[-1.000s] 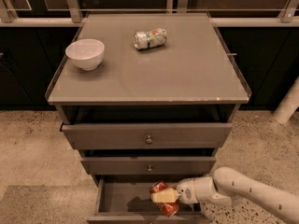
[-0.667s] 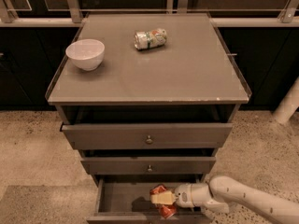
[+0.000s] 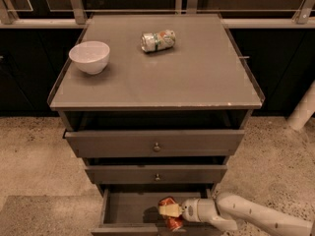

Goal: Place coke can into bottom drawer

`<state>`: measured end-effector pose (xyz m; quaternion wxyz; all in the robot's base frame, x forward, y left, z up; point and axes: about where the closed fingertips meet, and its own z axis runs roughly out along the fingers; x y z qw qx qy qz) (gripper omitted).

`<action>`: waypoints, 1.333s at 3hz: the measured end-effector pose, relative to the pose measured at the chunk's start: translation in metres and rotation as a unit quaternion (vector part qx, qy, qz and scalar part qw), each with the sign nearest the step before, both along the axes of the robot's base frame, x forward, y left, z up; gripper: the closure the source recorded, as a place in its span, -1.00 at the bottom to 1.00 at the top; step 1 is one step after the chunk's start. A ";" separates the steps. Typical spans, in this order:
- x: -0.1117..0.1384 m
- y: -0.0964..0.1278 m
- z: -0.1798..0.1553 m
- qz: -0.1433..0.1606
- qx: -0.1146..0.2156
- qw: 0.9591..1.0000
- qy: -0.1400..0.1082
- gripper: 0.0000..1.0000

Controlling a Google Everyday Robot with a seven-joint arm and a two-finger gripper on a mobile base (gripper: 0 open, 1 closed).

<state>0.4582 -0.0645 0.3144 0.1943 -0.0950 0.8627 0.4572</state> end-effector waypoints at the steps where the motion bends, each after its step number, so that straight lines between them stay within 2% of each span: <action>1: 0.015 0.001 -0.019 -0.009 -0.014 1.000 -0.002 1.00; 2: 0.045 0.004 -0.053 -0.031 -0.031 0.999 -0.003 1.00; 3: 0.064 0.004 -0.084 -0.056 -0.048 0.997 0.006 1.00; 4: 0.072 -0.001 -0.112 -0.081 -0.072 0.994 0.021 1.00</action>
Offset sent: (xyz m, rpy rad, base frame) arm 0.0840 0.0030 -0.0953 -0.1086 -0.0127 -0.1260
